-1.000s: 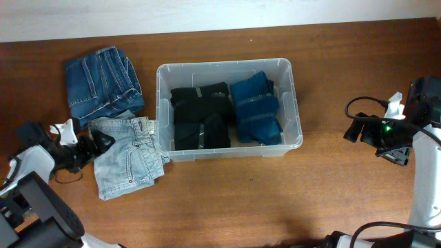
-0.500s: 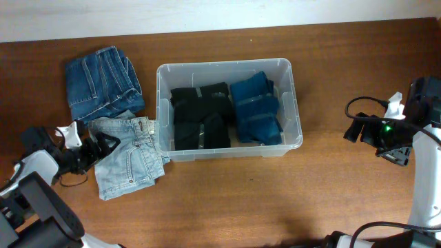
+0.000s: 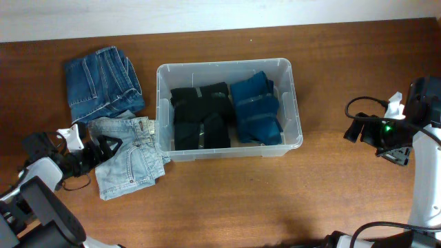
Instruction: Pack container
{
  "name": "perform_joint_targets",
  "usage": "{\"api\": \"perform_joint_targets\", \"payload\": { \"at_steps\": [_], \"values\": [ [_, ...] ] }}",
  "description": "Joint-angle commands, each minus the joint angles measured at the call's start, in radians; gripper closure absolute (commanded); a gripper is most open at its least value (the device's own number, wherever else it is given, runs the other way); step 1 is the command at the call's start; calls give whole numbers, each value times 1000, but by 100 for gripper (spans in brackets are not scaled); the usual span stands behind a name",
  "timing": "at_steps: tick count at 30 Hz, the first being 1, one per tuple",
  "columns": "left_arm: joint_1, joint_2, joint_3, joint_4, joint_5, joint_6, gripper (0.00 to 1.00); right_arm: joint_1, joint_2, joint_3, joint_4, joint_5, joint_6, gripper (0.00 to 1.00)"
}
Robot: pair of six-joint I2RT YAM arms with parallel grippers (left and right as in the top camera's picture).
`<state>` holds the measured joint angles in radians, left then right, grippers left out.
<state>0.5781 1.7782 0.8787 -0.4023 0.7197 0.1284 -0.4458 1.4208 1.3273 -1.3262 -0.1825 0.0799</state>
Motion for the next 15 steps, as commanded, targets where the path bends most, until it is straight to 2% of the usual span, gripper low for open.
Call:
{"api": "perform_joint_targets", "payload": {
  "at_steps": [1,4,7,9,12,15],
  "values": [
    [-14,51,-55,-20,-26,-4,1,-6,1,0,1,3,6,2],
    [-14,51,-55,-21,-26,-4,1,-6,1,0,1,3,6,1],
    [-14,51,-55,-27,-22,-4,11,-6,1,0,1,3,6,1],
    [-14,51,-54,-28,1,-8,26,-6,1,0,1,3,6,2],
    [-14,51,-54,-27,3,-11,36,-6,1,0,1,3,6,2],
    [-14,50,-54,-28,3,-11,54,-6,1,0,0,3,6,2]
  ]
}}
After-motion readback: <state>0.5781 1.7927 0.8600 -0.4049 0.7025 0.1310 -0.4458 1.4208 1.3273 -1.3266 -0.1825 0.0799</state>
